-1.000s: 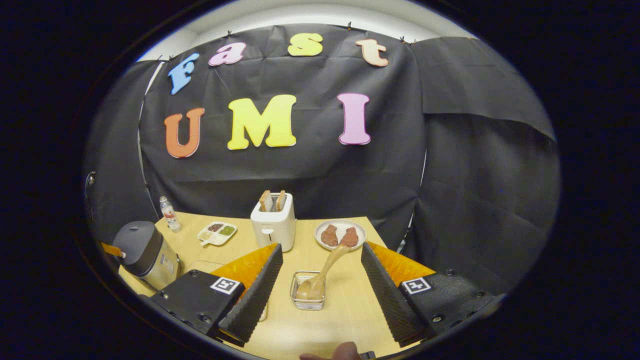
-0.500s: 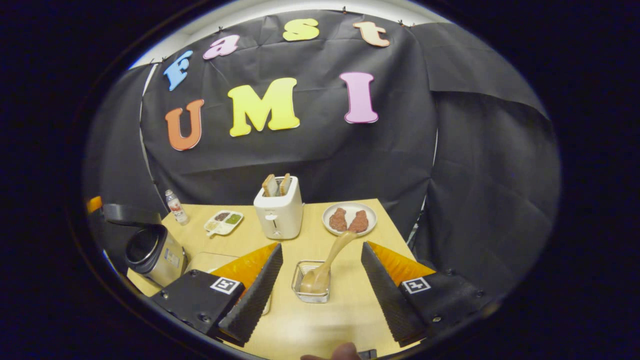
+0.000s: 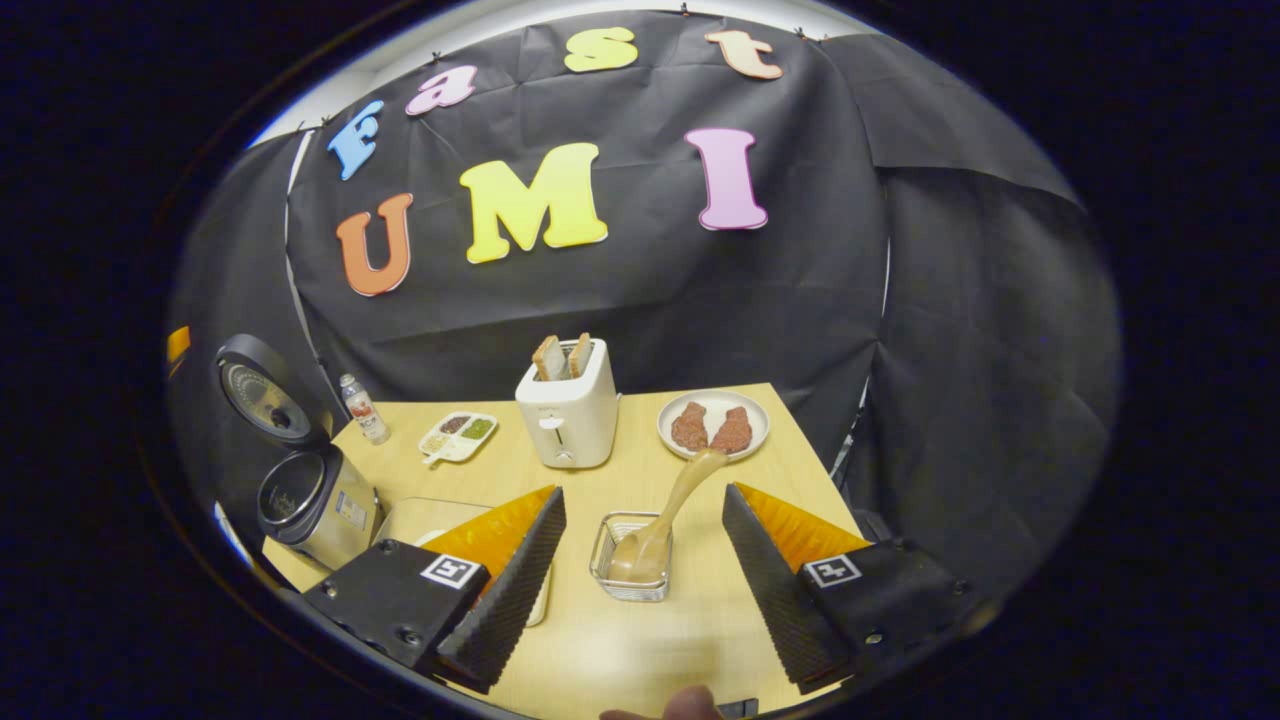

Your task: Close the left gripper, press the button to open the rice cooker; take a wooden spoon from the chopstick holder with the right hand, scoop a spoonful of rice and pour it into the rice cooker, then put the wooden spoon back into the chopstick holder.

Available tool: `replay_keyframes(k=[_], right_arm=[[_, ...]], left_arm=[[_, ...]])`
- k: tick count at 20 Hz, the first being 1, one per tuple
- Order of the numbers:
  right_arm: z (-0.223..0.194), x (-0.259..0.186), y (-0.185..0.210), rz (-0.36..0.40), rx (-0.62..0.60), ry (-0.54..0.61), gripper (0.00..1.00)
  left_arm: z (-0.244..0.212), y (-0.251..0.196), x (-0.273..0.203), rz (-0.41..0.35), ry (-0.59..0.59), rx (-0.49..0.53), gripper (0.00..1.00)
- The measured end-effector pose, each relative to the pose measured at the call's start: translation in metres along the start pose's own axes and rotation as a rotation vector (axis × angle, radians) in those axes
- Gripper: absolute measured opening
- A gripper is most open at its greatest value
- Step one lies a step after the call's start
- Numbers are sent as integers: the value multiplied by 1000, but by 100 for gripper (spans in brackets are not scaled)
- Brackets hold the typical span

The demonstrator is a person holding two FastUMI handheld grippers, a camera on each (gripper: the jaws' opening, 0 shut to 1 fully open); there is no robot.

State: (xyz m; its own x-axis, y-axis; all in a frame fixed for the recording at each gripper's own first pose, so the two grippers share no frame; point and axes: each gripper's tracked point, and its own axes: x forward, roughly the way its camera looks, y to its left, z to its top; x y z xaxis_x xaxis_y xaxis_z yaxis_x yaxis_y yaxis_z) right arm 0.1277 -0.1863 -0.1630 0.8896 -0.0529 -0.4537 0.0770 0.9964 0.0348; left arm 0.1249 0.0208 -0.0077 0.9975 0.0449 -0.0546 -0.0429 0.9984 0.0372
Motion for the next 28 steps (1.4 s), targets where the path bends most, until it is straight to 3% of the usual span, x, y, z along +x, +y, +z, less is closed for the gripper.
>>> replay_keyframes(k=[3,4,13,14,15,16,17,22,23,24,26,28], right_arm=[[-9,20,-5,22,31,35,100],[-14,29,-6,35,51,53,100],[-55,132,-27,73,179,217,99],[-57,139,-27,82,182,227,92],[-59,146,-26,91,188,234,96],[-61,153,-25,99,200,244,87],[-65,159,-24,104,213,260,88],[-71,170,-19,144,345,313,52],[-71,168,-22,131,339,305,44],[-70,165,-24,120,335,303,29],[-67,156,-20,116,338,301,19],[-62,146,-17,111,338,281,16]], left_arm=[[2,-6,-11,17,0,-9,90],[2,-8,-15,17,-3,-15,97],[-8,-25,-11,56,40,-9,97],[-9,-25,-9,73,48,-16,97],[-9,-27,-7,85,50,-22,97],[-10,-29,-7,93,54,-27,98],[-13,-33,-6,100,58,-29,97],[-23,-42,-7,99,93,-11,98],[-23,-43,-7,94,96,-14,97],[-24,-43,-8,90,100,-18,97],[-26,-40,-9,79,107,-28,97],[-26,-37,-12,66,108,-28,97]])
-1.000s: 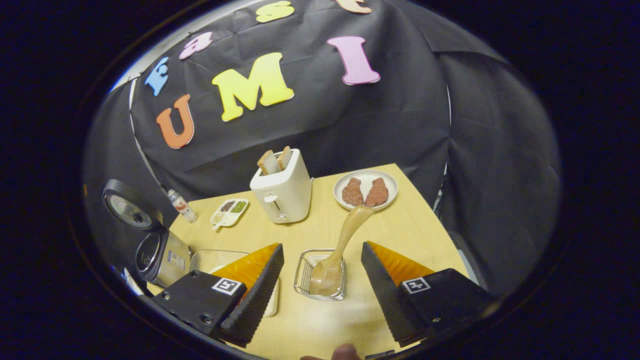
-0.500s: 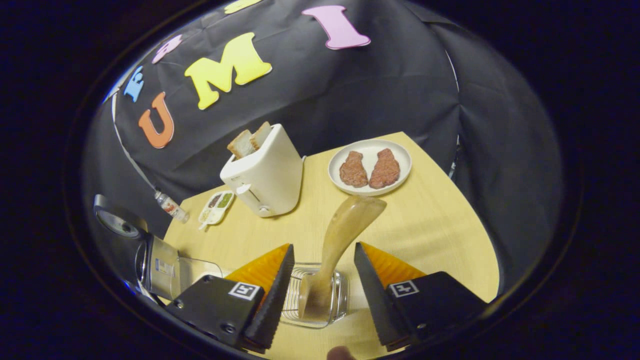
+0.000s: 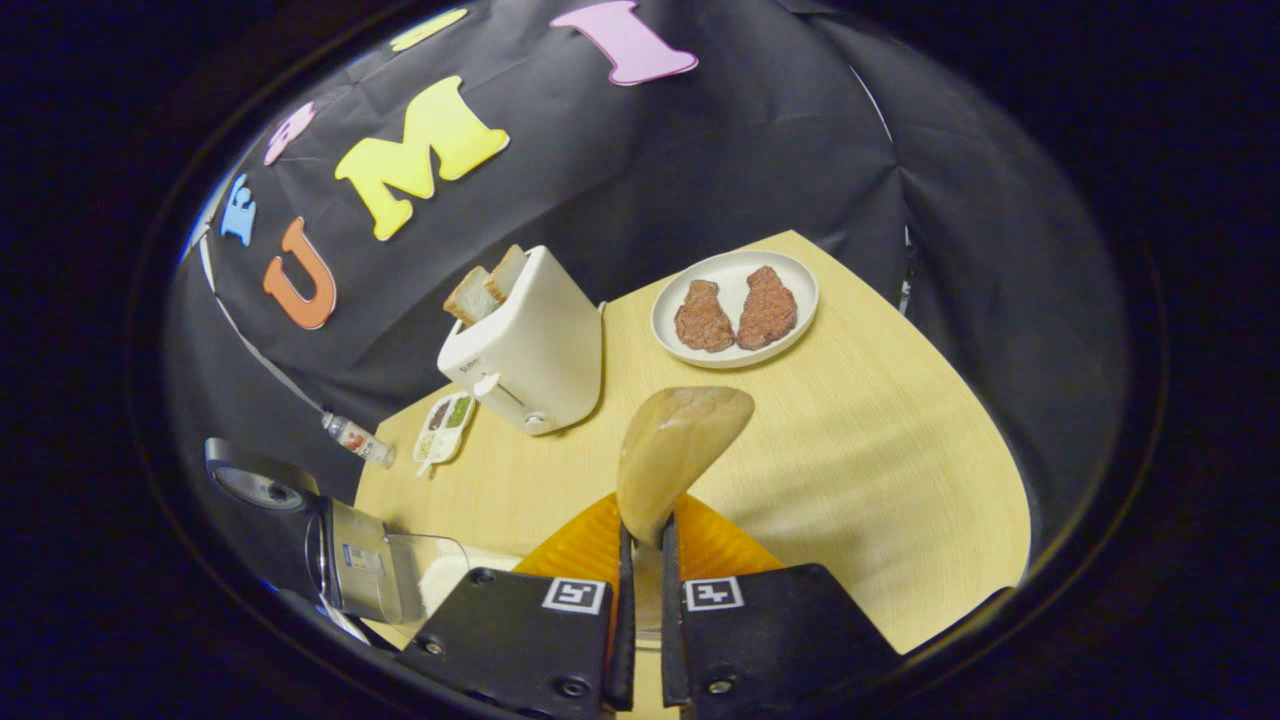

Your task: Close the left gripper, press the button to open the rice cooker; take a wooden spoon from the chopstick holder with the right hand, scoop a spoonful of rice and pour it into the rice cooker, then put the wooden spoon back into the chopstick holder.

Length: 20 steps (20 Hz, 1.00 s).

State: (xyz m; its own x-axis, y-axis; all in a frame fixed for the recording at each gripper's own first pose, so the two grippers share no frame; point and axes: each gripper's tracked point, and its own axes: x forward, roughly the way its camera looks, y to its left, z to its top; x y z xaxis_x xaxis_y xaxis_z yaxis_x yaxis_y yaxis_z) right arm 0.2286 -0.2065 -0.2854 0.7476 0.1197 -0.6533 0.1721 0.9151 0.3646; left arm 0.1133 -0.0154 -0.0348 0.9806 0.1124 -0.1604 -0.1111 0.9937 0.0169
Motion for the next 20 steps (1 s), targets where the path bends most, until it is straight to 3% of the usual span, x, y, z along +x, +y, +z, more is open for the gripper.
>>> replay_keyframes(k=[6,12,13,14,16,20], right_arm=[[22,-54,28,-54,-80,-130,8],[24,-106,117,-50,-243,-216,8],[19,-108,140,-27,-264,-219,8],[12,-108,158,-12,-279,-216,8],[-3,-102,185,9,-295,-208,8],[-36,-72,203,-32,-311,-160,8]], left_arm=[[6,22,-18,-45,-34,-43,97],[19,61,-35,-77,-84,-65,96],[17,67,-38,-82,-81,-75,100],[16,75,-41,-81,-79,-82,94],[15,92,-46,-71,-78,-87,94],[5,134,-54,-6,-55,-72,94]])
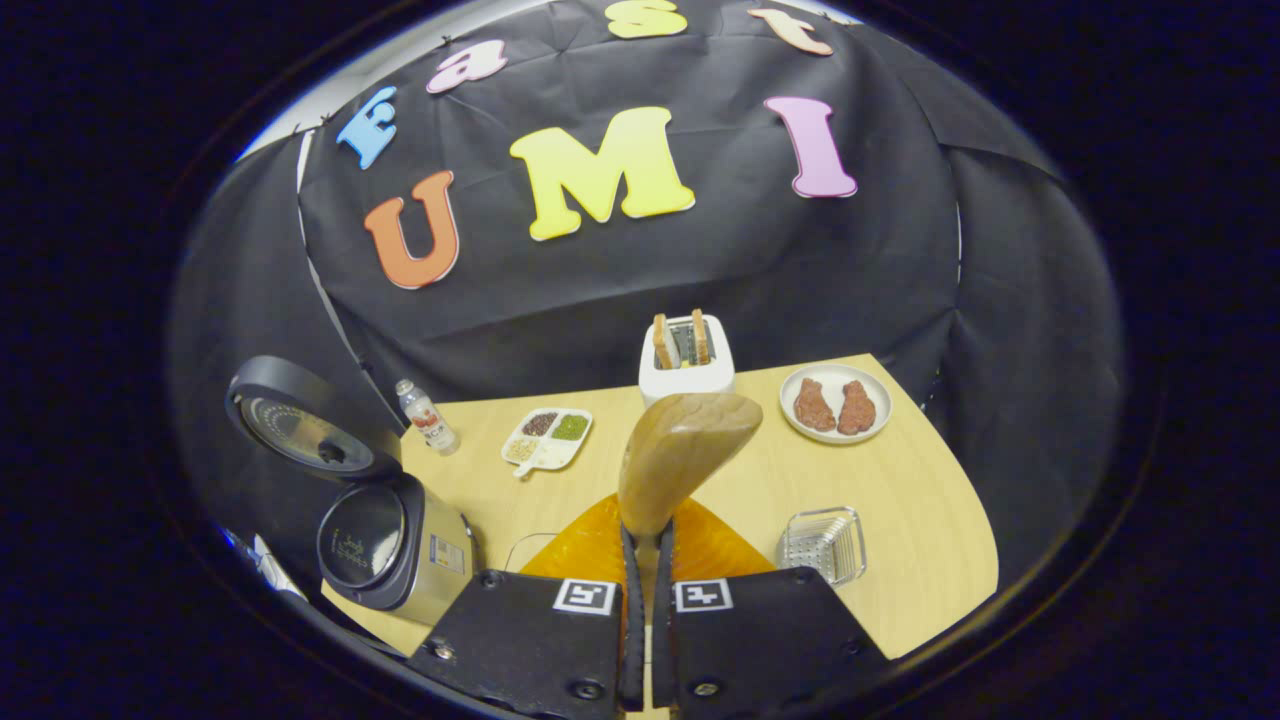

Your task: Close the left gripper, press the button to open the rice cooker; take a wooden spoon from the chopstick holder with the right hand, scoop a spoonful of rice and pour it into the rice cooker, then put the wooden spoon back into the chopstick holder.

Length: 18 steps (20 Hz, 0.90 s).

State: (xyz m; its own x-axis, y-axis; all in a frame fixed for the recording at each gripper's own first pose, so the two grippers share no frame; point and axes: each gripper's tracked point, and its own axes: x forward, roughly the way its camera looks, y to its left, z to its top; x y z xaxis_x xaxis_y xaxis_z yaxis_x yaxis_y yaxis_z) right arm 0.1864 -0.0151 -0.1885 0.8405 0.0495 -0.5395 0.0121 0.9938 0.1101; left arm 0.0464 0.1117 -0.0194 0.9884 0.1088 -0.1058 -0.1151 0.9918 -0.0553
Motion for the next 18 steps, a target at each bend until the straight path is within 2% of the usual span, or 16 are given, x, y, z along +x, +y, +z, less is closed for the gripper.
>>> replay_keyframes(k=[5,7,11,14,16,18], right_arm=[[-42,38,-8,-107,-113,39,8],[-54,50,-8,-128,-178,37,8],[-65,61,-1,-188,-409,-25,8],[-80,69,9,-212,-505,-48,8],[-90,69,21,-184,-504,-45,8],[-100,70,33,-144,-440,-25,8]], left_arm=[[-7,31,-12,67,26,-3,95],[-13,38,-13,77,46,4,95],[-15,42,-9,82,68,8,95],[-9,45,-10,88,55,-2,94],[-13,44,-9,96,66,0,94],[-14,46,-12,98,67,8,95]])
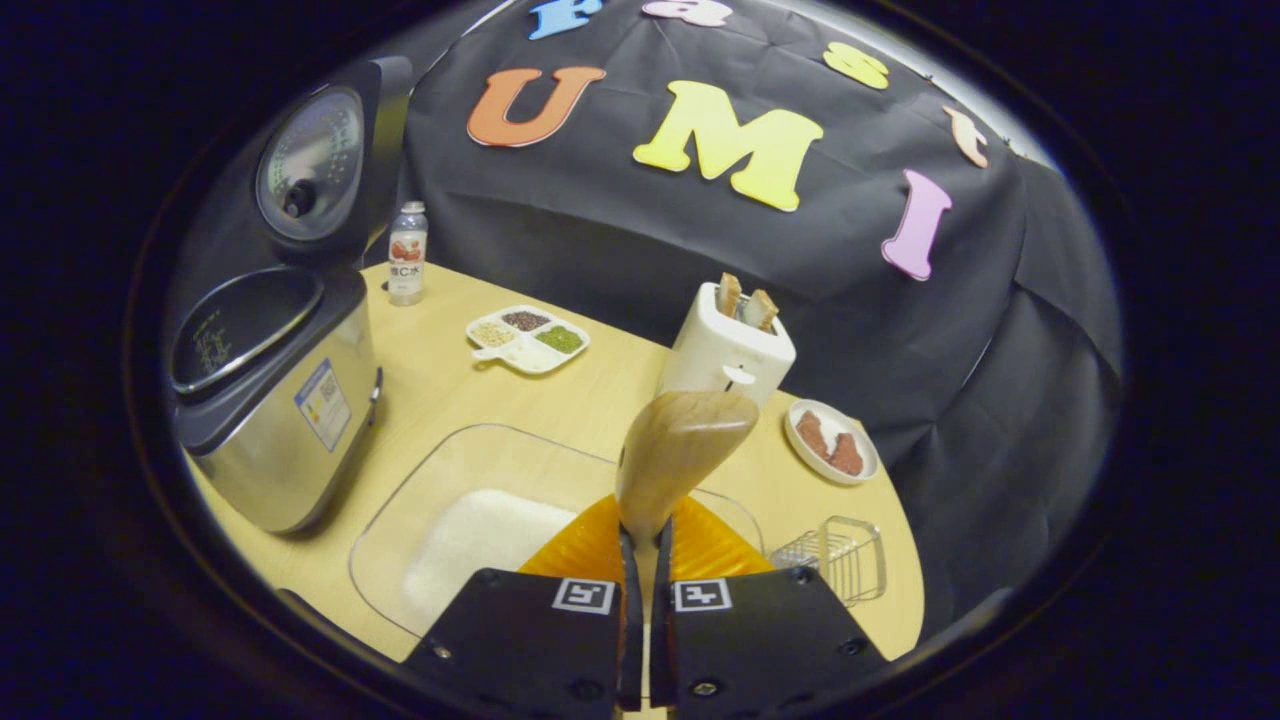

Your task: Close the left gripper, press the button to open the rice cooker; take a wooden spoon from the chopstick holder with the right hand, scoop a spoonful of rice and pour it into the rice cooker, then put the wooden spoon back into the chopstick holder.

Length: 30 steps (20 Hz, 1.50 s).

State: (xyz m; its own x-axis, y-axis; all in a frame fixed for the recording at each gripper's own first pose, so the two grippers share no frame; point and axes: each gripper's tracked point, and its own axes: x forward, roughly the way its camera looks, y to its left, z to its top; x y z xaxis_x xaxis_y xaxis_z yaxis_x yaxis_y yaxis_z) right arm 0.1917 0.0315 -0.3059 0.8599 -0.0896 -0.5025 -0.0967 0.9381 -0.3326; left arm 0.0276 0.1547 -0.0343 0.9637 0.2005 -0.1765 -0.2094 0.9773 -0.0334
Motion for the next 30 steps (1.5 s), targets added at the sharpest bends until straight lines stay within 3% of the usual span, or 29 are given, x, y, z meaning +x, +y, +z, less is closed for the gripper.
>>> replay_keyframes(k=[9,18,22,30], right_arm=[[-1,-14,36,222,370,115,8],[-1,-20,31,395,775,209,8],[-12,-16,6,407,878,230,8],[8,-32,-70,386,895,154,8]], left_arm=[[-3,0,-8,3,4,1,94],[-2,-35,-9,-41,11,14,94],[1,-54,-9,-62,10,22,94],[6,-93,-5,-105,-12,26,94]])
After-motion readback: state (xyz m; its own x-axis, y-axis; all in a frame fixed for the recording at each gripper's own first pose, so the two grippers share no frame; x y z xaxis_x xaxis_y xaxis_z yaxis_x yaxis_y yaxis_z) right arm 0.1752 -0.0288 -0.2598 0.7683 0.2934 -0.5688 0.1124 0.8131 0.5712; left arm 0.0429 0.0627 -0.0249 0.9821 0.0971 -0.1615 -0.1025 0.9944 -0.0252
